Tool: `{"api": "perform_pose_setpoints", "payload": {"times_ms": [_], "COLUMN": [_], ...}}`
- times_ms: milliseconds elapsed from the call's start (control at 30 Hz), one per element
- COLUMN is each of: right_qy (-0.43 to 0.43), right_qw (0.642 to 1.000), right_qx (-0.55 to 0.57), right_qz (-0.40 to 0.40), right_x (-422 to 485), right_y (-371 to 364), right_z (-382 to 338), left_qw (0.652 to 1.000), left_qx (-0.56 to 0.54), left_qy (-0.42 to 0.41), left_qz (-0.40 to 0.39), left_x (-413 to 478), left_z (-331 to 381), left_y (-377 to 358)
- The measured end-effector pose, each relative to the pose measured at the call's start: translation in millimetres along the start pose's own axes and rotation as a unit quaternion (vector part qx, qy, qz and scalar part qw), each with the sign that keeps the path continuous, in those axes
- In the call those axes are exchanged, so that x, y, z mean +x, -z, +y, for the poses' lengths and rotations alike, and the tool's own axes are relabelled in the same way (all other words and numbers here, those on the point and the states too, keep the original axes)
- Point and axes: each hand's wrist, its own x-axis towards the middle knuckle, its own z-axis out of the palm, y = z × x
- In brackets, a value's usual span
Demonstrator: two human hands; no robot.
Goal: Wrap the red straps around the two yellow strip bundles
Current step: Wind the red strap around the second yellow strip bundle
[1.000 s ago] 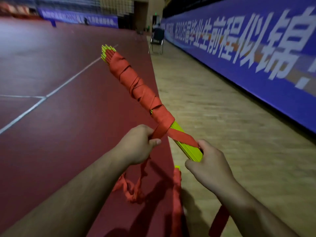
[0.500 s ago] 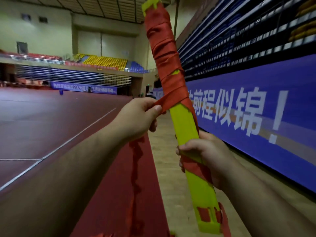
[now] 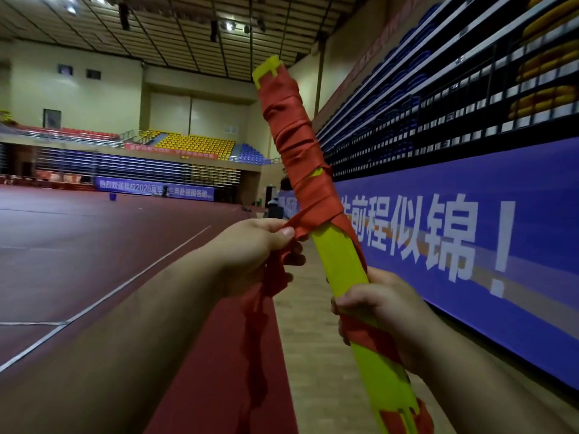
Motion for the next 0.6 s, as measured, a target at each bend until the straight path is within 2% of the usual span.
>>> {"api": "perform_pose_setpoints", "payload": {"times_ms": [67, 100, 133, 167, 200, 233, 267, 333, 400, 467, 600], "right_qy": [0.011, 0.014, 0.016, 0.018, 0.019, 0.02, 0.021, 0.018, 0.012, 0.0, -0.012], "right_qw": [1.0, 1.0, 1.0, 1.0, 1.0, 1.0, 1.0, 1.0, 1.0, 0.999, 0.993], "right_qx": [0.005, 0.005, 0.002, -0.002, -0.005, -0.006, -0.003, 0.005, 0.015, 0.03, 0.08], "right_qz": [-0.013, -0.017, -0.02, -0.021, -0.02, -0.016, -0.013, -0.009, -0.014, -0.031, -0.092], "right_x": [-1, -2, -3, -3, -2, -2, 0, 3, 6, 6, 2], "right_y": [2, 2, 2, 2, 1, 1, 1, 3, 4, 4, 2], "right_z": [-1, -1, -1, -1, -1, 0, 2, 5, 8, 11, 15], "left_qw": [0.998, 0.999, 0.996, 0.977, 0.942, 0.92, 0.922, 0.978, 0.997, 0.998, 0.992], "left_qx": [-0.055, -0.03, 0.048, 0.172, 0.285, 0.337, 0.335, 0.164, 0.017, -0.004, 0.016], "left_qy": [-0.008, -0.028, -0.06, -0.097, -0.132, -0.15, -0.146, -0.094, -0.049, -0.049, -0.119], "left_qz": [0.0, 0.013, 0.042, 0.081, 0.114, 0.133, 0.13, 0.086, 0.053, 0.04, 0.039], "left_x": [-3, -5, -7, -6, -6, -6, -7, -7, -8, -6, -3], "left_z": [4, 3, 2, -1, -3, -6, -7, -11, -13, -19, -32], "left_y": [-1, -3, -5, -3, -1, 1, 2, 3, 2, 4, 3]}}
